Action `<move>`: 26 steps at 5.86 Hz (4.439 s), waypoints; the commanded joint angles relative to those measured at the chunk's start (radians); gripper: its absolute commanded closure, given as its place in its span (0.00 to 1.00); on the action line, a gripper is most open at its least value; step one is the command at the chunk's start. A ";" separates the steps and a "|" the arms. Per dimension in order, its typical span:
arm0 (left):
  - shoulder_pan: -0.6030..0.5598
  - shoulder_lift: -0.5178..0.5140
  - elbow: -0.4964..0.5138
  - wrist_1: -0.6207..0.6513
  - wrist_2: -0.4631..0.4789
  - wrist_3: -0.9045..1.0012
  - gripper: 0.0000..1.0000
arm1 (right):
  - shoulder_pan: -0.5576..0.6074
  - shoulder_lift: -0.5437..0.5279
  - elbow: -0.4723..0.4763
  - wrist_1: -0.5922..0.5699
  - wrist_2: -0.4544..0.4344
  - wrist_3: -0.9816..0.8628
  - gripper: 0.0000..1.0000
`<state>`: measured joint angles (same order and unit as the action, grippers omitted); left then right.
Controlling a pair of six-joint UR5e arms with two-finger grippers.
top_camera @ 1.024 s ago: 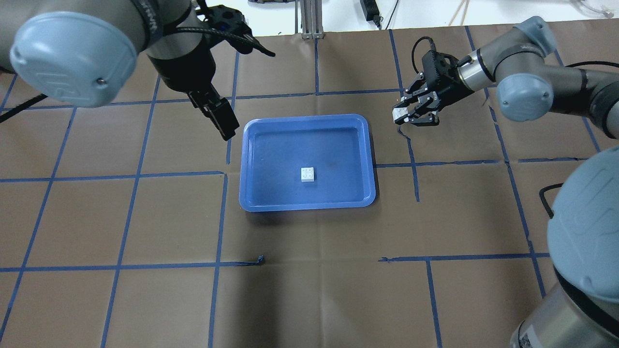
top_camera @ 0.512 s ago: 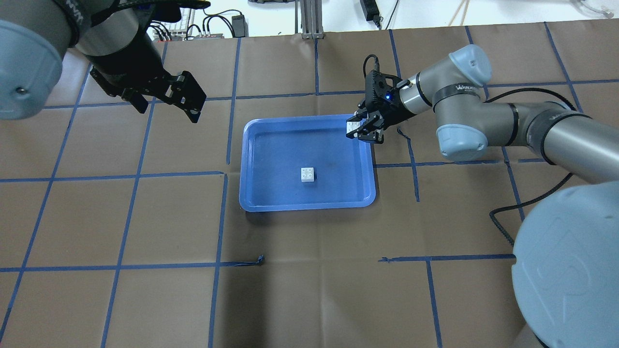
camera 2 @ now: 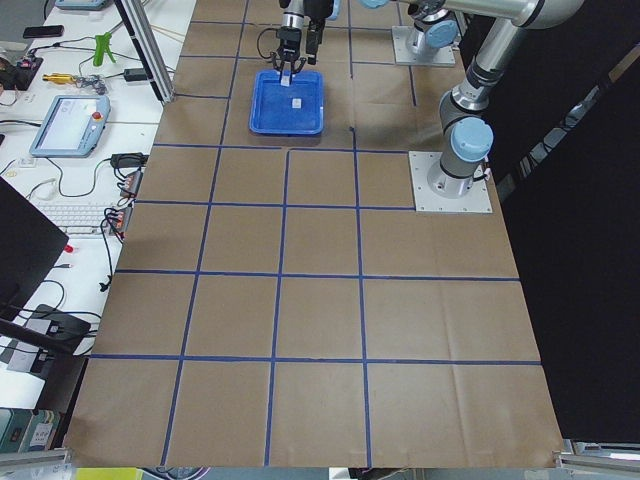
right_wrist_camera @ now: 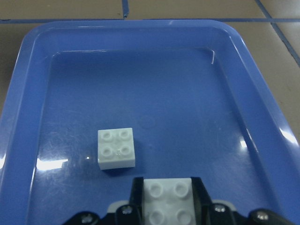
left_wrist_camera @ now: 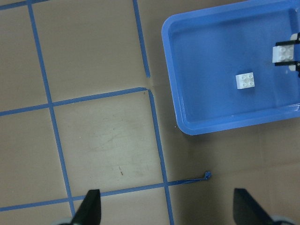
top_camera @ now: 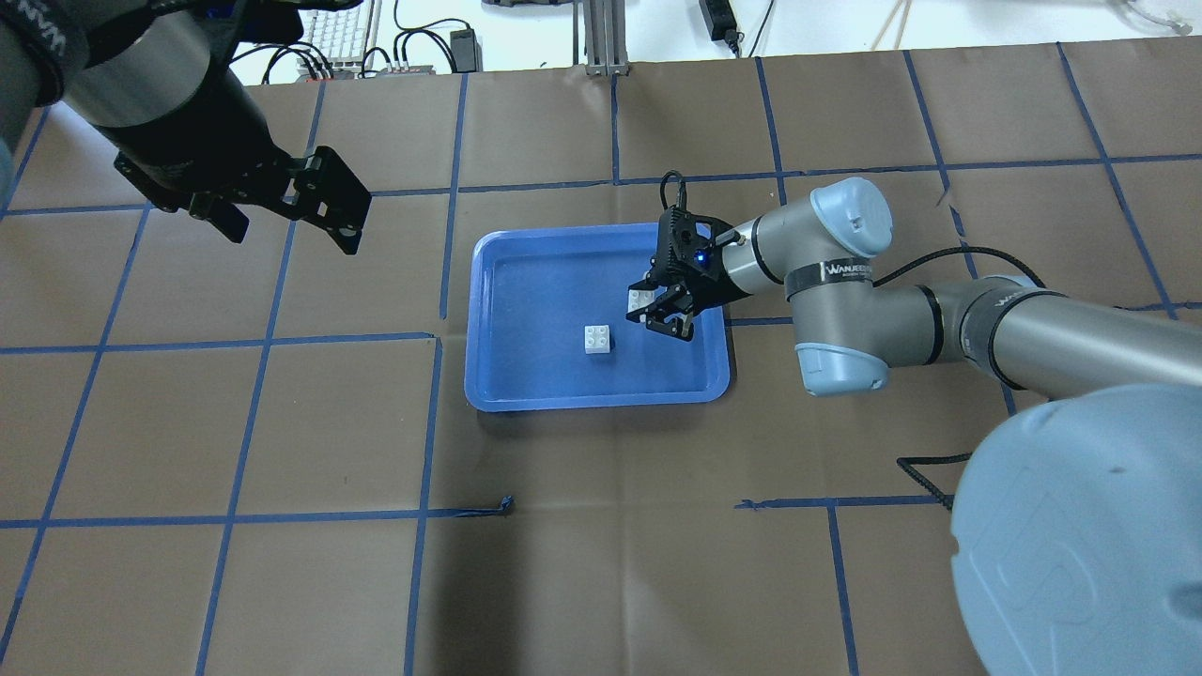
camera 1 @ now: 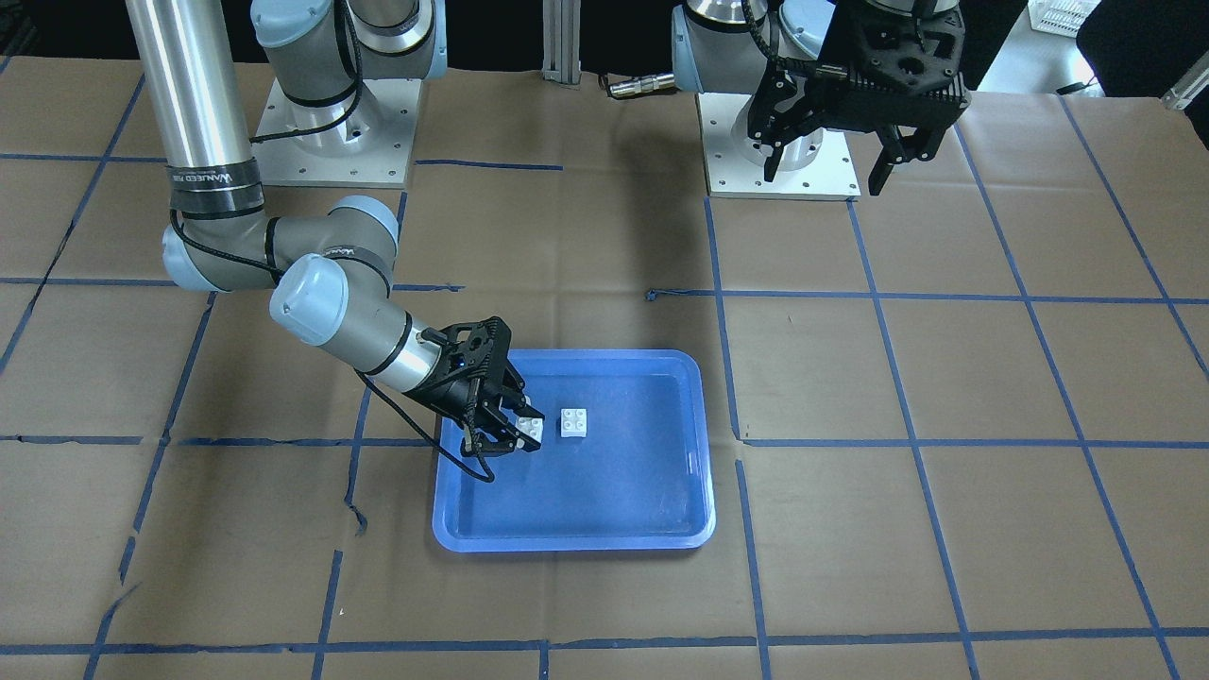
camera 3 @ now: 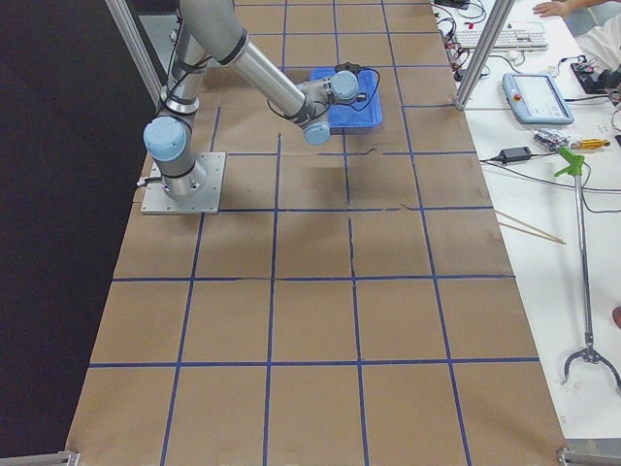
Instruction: Assemble white blocks and place on blue tray
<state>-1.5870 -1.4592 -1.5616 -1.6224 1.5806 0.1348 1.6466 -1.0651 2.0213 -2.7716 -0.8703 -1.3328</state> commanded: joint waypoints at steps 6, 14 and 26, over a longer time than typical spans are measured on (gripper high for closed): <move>0.087 0.010 0.049 -0.005 0.009 0.000 0.01 | 0.044 0.033 0.020 -0.025 -0.006 -0.002 0.67; 0.015 -0.056 0.048 -0.100 0.004 -0.012 0.01 | 0.044 0.034 0.019 -0.025 -0.003 0.003 0.46; 0.025 -0.106 -0.005 0.059 0.009 -0.169 0.01 | -0.114 -0.358 -0.330 0.967 -0.485 0.488 0.00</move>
<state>-1.5683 -1.5881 -1.5905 -1.4869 1.5894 -0.0339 1.5528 -1.3921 1.7435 -1.8993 -1.2955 -0.9116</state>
